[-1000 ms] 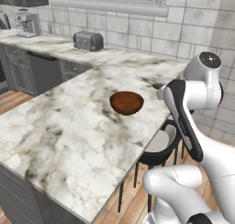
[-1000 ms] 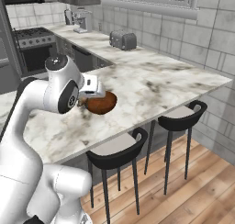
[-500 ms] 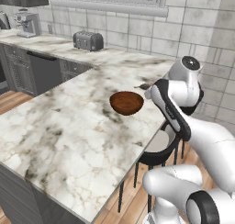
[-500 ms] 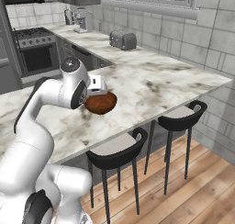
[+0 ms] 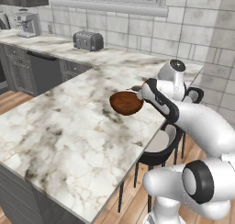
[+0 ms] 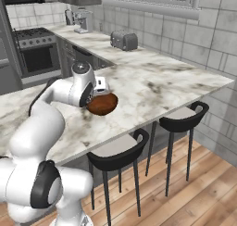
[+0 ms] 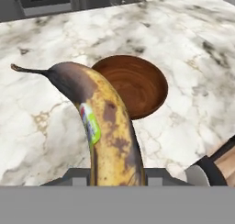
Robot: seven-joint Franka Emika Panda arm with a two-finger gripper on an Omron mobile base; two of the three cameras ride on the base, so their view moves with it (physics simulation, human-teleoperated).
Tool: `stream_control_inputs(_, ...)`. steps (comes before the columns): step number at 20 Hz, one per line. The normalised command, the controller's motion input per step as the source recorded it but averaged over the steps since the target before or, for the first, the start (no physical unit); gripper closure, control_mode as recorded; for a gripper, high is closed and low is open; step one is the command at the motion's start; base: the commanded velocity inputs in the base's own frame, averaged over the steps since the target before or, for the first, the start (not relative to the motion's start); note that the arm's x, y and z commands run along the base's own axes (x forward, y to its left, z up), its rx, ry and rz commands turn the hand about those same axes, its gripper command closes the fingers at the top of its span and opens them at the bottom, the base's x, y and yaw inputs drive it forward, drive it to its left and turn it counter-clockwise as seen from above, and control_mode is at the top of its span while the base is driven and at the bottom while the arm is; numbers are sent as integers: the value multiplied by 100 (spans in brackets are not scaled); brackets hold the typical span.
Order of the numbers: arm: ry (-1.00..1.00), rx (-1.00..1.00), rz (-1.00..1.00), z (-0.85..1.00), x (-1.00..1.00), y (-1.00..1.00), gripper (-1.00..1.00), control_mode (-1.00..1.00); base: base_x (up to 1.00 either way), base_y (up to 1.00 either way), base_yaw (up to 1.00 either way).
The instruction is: Retrieve the banana and tangerine from the fridge and place them into the bowl on the dining table.
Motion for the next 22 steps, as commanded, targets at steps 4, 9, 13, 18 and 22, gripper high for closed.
stream_control_inputs(4, 4, 0, 4, -31, 55, 8, 100, -100, 0, 0, 0)
stream_control_inputs(9, 2, 0, 3, -30, 50, 5, 100, -100, 0, 0, 0)
stream_control_inputs(13, 1, 0, 1, -36, 49, 9, 100, -100, 0, 0, 0)
stream_control_inputs(18, 2, -2, 0, -41, 50, 13, 100, -100, 0, 0, 0)
stream_control_inputs(22, 2, -1, 0, -33, 48, 9, 100, -100, 0, 0, 0)
